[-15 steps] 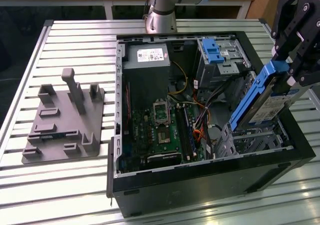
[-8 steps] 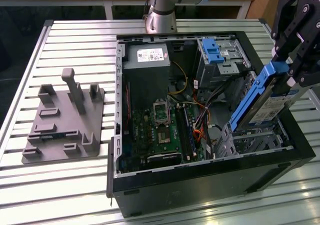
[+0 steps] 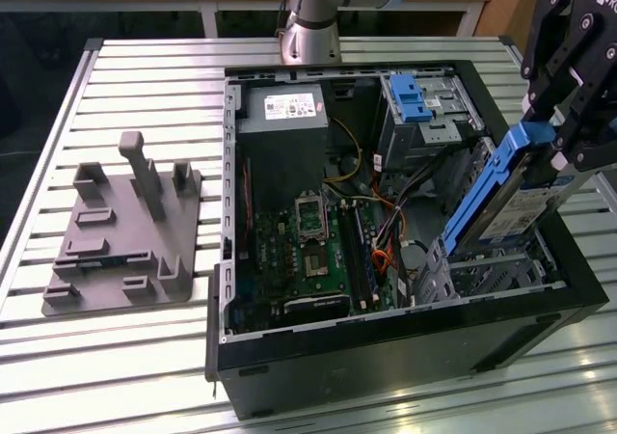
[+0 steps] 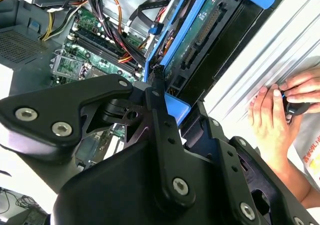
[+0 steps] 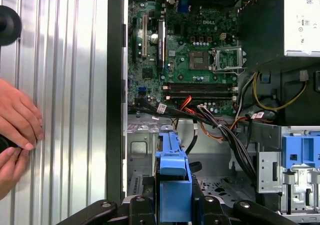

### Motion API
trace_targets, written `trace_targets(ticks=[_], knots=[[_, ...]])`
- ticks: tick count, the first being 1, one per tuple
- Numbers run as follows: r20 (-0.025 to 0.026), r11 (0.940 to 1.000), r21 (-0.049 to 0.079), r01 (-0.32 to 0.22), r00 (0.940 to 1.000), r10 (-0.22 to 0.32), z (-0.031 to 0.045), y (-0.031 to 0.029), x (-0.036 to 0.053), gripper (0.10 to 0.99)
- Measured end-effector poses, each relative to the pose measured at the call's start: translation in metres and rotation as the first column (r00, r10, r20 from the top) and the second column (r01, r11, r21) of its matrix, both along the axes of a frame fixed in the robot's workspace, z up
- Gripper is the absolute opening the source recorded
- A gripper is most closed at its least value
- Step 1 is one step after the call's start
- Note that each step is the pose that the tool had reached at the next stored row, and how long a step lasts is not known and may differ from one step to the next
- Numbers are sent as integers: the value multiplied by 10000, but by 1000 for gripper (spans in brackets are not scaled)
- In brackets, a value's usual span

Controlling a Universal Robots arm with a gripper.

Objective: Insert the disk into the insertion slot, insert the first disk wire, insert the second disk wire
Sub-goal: 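Insert the disk into the insertion slot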

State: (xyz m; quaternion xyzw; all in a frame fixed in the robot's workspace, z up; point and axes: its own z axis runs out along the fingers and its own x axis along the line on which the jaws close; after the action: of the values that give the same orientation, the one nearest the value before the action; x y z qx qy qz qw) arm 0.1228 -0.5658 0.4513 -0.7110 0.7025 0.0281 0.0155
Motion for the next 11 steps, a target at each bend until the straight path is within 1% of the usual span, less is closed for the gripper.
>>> trace_targets(ticks=[11], knots=[[0,10000,-3,0,10000,0,-51,0,0,365]])
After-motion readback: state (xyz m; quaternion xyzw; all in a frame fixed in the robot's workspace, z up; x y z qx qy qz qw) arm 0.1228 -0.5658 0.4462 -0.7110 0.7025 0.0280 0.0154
